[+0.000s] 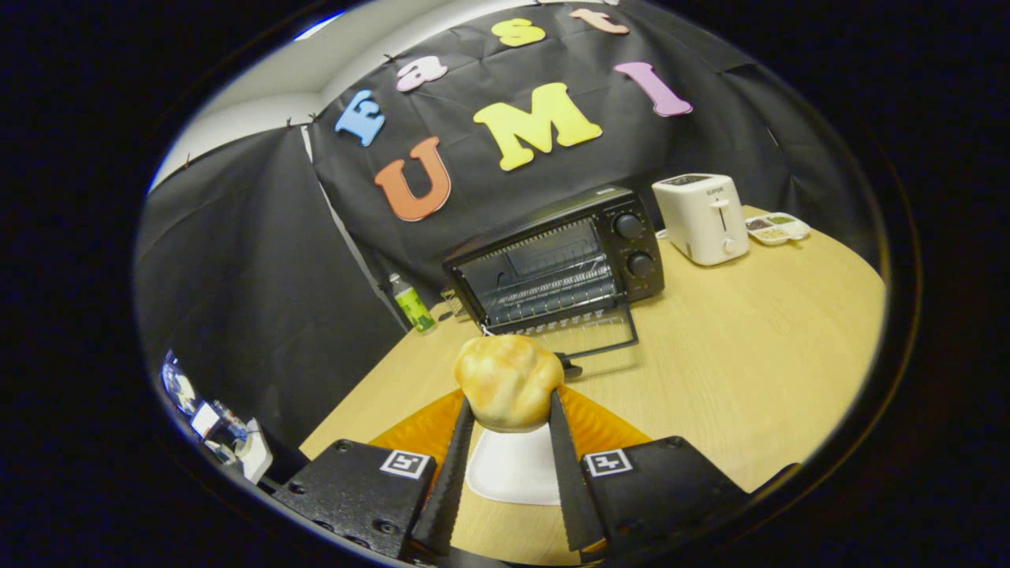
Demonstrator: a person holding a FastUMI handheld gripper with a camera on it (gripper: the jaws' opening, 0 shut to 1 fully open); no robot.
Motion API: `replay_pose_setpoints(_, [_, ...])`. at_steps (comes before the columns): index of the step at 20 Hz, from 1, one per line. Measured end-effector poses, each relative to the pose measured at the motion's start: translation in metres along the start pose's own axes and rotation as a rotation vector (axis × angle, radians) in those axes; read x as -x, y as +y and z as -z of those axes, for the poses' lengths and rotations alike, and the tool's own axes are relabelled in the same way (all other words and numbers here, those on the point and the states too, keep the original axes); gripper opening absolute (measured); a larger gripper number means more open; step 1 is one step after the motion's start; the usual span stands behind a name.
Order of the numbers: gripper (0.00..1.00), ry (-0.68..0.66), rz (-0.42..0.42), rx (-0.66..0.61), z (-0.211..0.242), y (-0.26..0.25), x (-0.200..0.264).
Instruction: Open the toaster oven, put the food inside, and close the toaster oven door.
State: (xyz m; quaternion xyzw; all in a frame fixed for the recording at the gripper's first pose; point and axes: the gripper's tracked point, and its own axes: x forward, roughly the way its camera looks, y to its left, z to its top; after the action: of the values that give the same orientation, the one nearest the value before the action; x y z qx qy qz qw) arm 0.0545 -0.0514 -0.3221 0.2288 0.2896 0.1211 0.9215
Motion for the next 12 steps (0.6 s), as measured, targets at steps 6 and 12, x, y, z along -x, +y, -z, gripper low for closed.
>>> replay_pose_setpoints(6, [0.57,-0.017,-0.028,-0.106,-0.056,0.0,-0.048])
replay_pose_setpoints(12, [0.58,0.014,0.052,-0.091,-0.076,-0.034,-0.14])
